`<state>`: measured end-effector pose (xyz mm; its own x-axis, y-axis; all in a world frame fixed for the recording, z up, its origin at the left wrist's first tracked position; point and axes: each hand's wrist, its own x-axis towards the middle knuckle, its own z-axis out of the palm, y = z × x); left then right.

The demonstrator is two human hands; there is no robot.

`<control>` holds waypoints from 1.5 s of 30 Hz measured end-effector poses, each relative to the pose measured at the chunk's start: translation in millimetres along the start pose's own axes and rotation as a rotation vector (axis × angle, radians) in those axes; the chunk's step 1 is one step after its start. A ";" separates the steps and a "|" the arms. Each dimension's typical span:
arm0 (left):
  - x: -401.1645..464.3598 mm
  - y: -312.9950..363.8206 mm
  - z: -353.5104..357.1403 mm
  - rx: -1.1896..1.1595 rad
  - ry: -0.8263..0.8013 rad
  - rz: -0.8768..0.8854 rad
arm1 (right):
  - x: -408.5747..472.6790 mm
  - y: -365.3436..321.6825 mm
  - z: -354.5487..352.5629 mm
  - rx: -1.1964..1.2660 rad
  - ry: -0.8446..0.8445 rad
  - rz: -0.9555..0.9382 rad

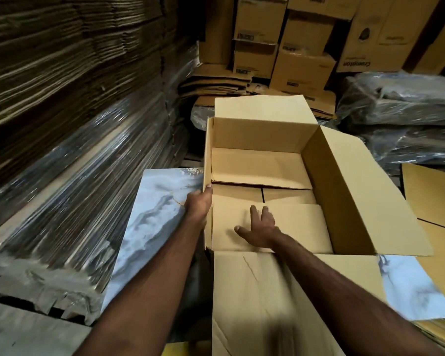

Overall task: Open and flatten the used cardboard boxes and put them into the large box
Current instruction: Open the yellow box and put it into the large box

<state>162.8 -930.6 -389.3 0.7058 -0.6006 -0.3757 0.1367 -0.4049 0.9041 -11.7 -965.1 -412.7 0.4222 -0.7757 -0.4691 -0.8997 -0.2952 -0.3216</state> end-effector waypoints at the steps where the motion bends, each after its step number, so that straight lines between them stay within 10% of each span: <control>1: -4.3 3.1 0.2 -0.056 -0.005 0.030 | 2.6 2.2 -5.5 -0.074 -0.024 -0.008; 13: -47.6 62.5 4.1 -0.240 -0.122 0.286 | 27.8 39.3 -65.8 -0.415 0.102 0.040; 26: -72.2 81.6 -2.7 -0.362 -0.199 0.210 | 33.6 50.9 -87.2 -0.325 -0.023 0.091; 39: -83.9 122.0 -21.1 -0.397 -0.215 0.239 | 58.3 54.2 -113.2 -0.286 0.258 -0.058; 45: -83.9 152.8 -23.6 -0.393 -0.155 0.298 | 70.3 50.3 -111.8 -0.370 0.060 -0.094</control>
<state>140.9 -925.8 -214.8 0.6468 -0.7574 -0.0892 0.2174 0.0710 0.9735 -39.7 -1096.8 -369.8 0.5078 -0.7634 -0.3993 -0.8409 -0.5399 -0.0373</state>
